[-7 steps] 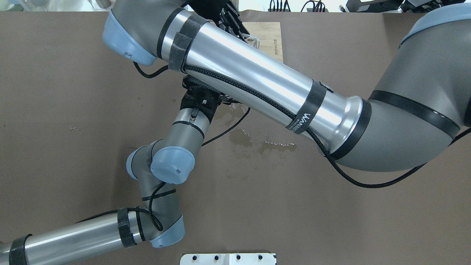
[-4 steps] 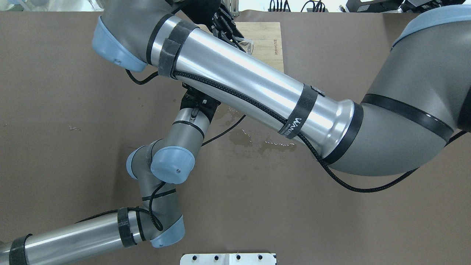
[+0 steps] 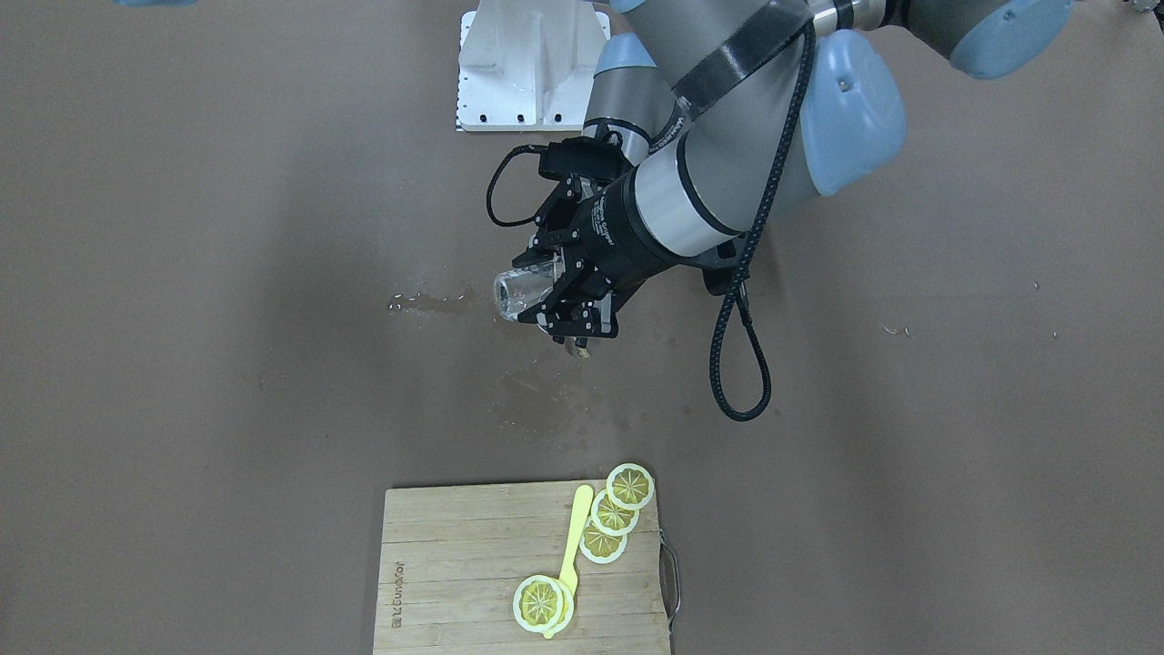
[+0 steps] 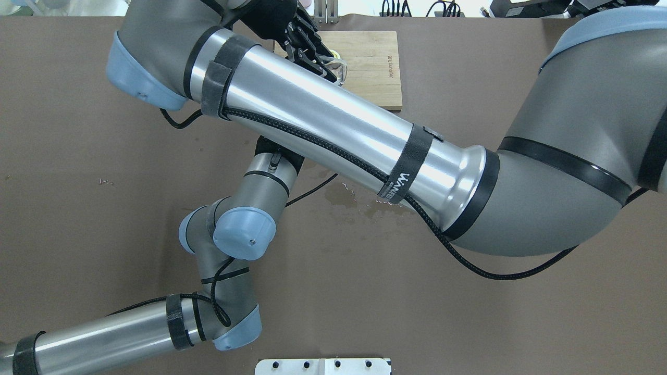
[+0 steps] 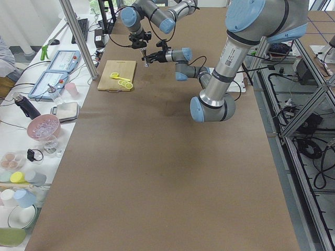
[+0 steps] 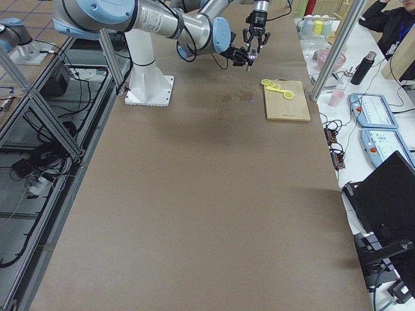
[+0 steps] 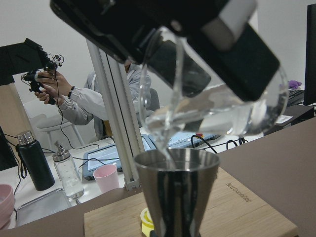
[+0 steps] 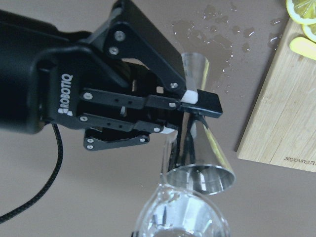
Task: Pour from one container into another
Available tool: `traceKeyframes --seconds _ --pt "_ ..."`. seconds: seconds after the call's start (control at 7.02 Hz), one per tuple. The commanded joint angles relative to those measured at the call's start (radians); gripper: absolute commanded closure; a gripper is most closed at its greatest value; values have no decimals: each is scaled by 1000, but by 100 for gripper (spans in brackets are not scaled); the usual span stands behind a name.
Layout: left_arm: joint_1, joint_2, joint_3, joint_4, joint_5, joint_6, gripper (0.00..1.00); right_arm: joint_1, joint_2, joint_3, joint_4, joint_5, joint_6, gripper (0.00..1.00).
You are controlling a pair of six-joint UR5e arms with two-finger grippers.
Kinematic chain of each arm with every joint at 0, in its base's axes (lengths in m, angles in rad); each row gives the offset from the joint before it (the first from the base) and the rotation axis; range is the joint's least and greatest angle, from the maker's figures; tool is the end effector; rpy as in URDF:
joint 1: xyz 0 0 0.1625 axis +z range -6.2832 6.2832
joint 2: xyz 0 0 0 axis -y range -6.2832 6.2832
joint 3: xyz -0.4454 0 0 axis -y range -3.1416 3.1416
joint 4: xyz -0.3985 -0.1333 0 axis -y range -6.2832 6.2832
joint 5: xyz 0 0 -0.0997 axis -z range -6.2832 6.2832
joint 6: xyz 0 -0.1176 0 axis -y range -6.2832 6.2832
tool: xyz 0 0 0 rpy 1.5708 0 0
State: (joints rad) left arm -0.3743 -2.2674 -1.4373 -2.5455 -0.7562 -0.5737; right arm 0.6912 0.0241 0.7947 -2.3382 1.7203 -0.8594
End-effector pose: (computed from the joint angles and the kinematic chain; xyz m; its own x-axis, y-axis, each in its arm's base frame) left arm 0.5777 -0.4621 0.1944 0.7957 0.3066 -0.5223 0.4777 0.2125 0.8525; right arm -0.5603 -0.6139 -0.0283 -0.1751 -0.9828 0.0582 0.9754 -0.1651 0.1462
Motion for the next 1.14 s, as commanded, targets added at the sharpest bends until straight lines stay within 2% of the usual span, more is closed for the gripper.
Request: traceKeyframes --seconds 0.0,0.57,1.0 --pt "0 -1 0 -1 0 0 100 -6 2 -8 -1 -21 -3 100" --pt "-2 -1 0 1 0 1 100 14 0 41 5 7 -10 100" --pt "0 -1 0 1 -2 1 100 76 -30 70 91 79 -6 100"
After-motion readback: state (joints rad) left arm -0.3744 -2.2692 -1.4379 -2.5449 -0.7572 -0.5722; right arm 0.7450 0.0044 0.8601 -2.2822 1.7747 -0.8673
